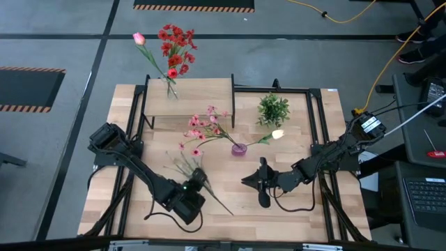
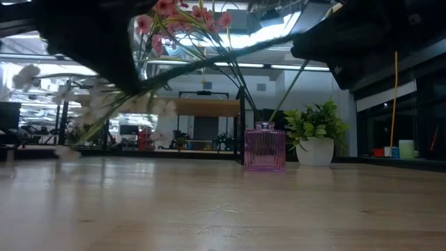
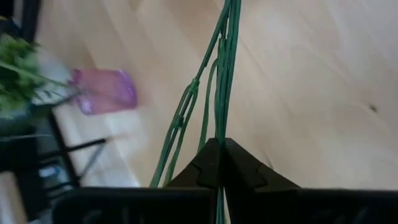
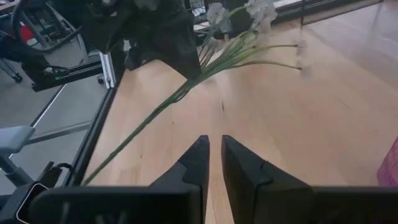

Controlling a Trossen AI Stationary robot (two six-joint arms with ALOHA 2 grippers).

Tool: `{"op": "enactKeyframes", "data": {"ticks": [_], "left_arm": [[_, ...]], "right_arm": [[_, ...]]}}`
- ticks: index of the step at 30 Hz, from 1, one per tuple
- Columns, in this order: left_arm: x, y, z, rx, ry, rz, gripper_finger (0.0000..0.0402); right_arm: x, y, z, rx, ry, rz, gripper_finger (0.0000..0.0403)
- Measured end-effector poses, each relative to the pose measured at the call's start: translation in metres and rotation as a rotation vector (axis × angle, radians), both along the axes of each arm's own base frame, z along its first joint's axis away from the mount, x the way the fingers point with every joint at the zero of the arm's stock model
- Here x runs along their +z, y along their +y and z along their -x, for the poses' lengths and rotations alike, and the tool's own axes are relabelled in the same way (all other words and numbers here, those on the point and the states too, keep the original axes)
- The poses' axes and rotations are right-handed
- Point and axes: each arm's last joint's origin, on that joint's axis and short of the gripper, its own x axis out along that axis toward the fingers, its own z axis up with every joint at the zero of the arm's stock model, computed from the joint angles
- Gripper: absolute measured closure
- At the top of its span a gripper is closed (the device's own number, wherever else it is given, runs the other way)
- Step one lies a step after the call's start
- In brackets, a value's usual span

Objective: Pick and place flowers into a vace then onto a shelf
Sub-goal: Put the white flowers into the violet vase

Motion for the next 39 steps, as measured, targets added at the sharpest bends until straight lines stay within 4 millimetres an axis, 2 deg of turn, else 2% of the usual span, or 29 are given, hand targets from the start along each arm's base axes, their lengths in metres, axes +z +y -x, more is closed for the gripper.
{"op": "enactKeyframes", "data": {"ticks": [6,10,15,23,28,33,39], "left_arm": [[-0.003,-0.007,-0.005,-0.09,-0.028,-0.072,0.0398],[-0.008,-0.008,-0.007,-0.123,-0.021,-0.134,0.0398],[-0.012,-0.006,-0.01,-0.123,-0.022,-0.187,0.0398],[-0.011,-0.005,-0.011,-0.124,-0.04,-0.25,0.0398],[-0.011,-0.005,-0.011,-0.126,-0.037,-0.256,0.0398],[-0.011,-0.005,-0.011,-0.134,-0.03,-0.263,0.0398],[-0.011,-0.005,-0.011,-0.139,-0.024,-0.267,0.0398]], "right_arm": [[0.001,0.001,-0.001,0.016,0.0,-0.001,0.0356],[0.012,0.006,-0.008,0.05,-0.025,0.03,0.0349],[0.022,0.015,-0.028,0.055,0.007,0.089,0.0308],[0.028,0.016,-0.065,-0.034,0.178,-0.036,0.0244],[0.026,0.018,-0.09,-0.035,0.266,-0.005,0.0234],[0.032,0.022,-0.11,0.029,0.312,-0.126,0.0233],[0.025,0.02,-0.12,0.014,0.379,-0.125,0.0233]]}}
